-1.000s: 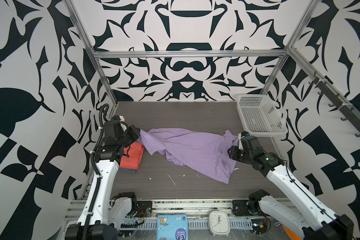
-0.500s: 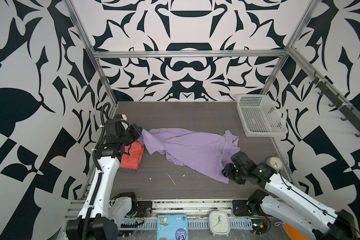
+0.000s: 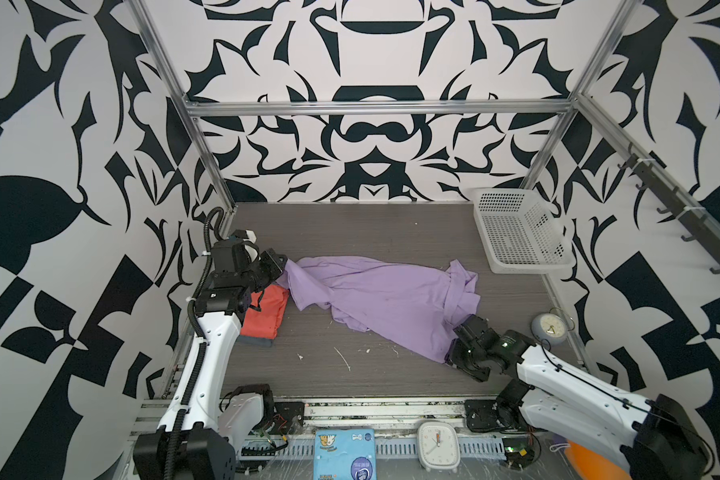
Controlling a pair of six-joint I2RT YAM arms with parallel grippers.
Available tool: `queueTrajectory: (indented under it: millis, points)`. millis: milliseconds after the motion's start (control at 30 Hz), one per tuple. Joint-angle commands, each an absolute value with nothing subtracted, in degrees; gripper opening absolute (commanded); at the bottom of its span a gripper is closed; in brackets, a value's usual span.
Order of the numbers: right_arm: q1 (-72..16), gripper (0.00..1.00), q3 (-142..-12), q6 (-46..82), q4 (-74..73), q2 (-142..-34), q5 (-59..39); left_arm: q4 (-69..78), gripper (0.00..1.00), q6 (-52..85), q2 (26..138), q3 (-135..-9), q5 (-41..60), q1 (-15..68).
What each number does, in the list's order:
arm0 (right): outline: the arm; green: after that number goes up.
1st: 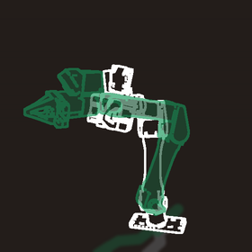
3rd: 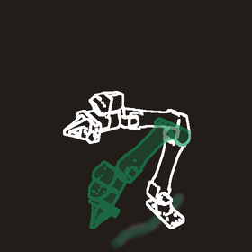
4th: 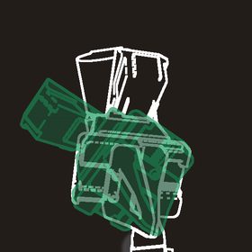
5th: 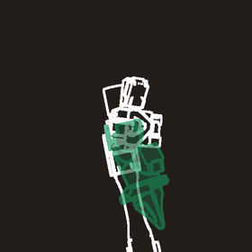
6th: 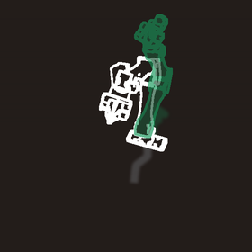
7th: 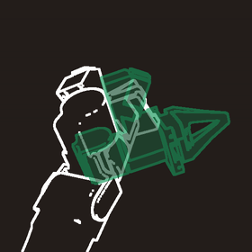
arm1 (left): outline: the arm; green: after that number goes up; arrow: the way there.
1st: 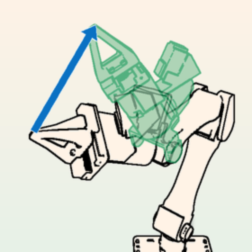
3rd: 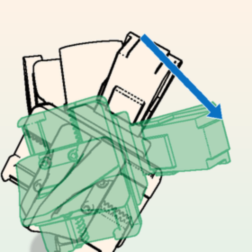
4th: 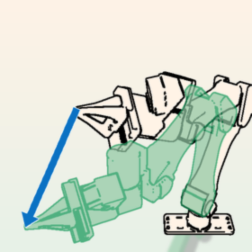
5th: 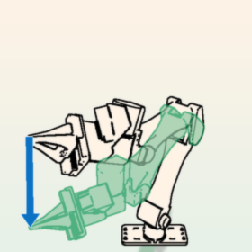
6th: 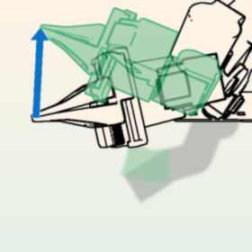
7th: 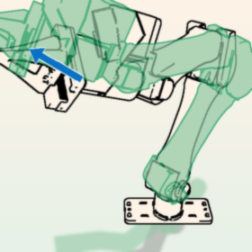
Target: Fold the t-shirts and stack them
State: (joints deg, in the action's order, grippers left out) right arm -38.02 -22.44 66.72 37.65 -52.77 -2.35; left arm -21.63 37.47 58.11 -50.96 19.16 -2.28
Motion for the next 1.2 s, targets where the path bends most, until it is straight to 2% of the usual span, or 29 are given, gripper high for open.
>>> queueTrajectory:
  millis: [0,267,333,467,533,700,867,1033,1167]
  points:
    - [-38.3,0.6,-21.2,66.2,35.6,-56.5,-1.7,-20.6,0.0,37.4,57.4,-50.0,19.8,-2.5]
    - [-40.7,0.42,-21.6,65.6,31.9,-63.6,-3.6,-21.0,0.0,37.4,56.0,-49.2,19.4,-2.5]
    - [-41.7,0.33,-22.1,65.4,31.8,-65.9,-3.0,-21.2,0.0,37.4,55.7,-49.0,19.4,-2.6]
    - [-42.7,0.06,-22.5,65.0,30.9,-69.0,-0.8,-21.7,0.0,37.3,54.7,-48.8,19.3,-2.6]
    - [-42.7,0.01,-24.4,64.0,32.5,-68.0,0.8,-22.1,0.0,37.1,54.0,-48.9,19.2,-2.6]
    - [-42.7,0.0,-34.0,60.2,43.9,-59.3,11.5,-22.4,0.0,36.8,53.3,-49.9,19.3,-2.6]
    - [-42.8,0.0,-45.4,54.8,48.2,-51.5,24.1,-22.3,0.0,36.5,52.8,-52.4,19.8,-2.6]
    - [-42.7,0.0,-53.2,45.1,42.3,-48.5,33.8,-20.8,0.0,35.6,51.9,-57.0,19.9,-2.6]
    - [-42.8,0.0,-58.9,33.0,29.7,-50.8,38.3,-17.4,0.0,36.1,53.6,-62.9,21.6,-2.7]
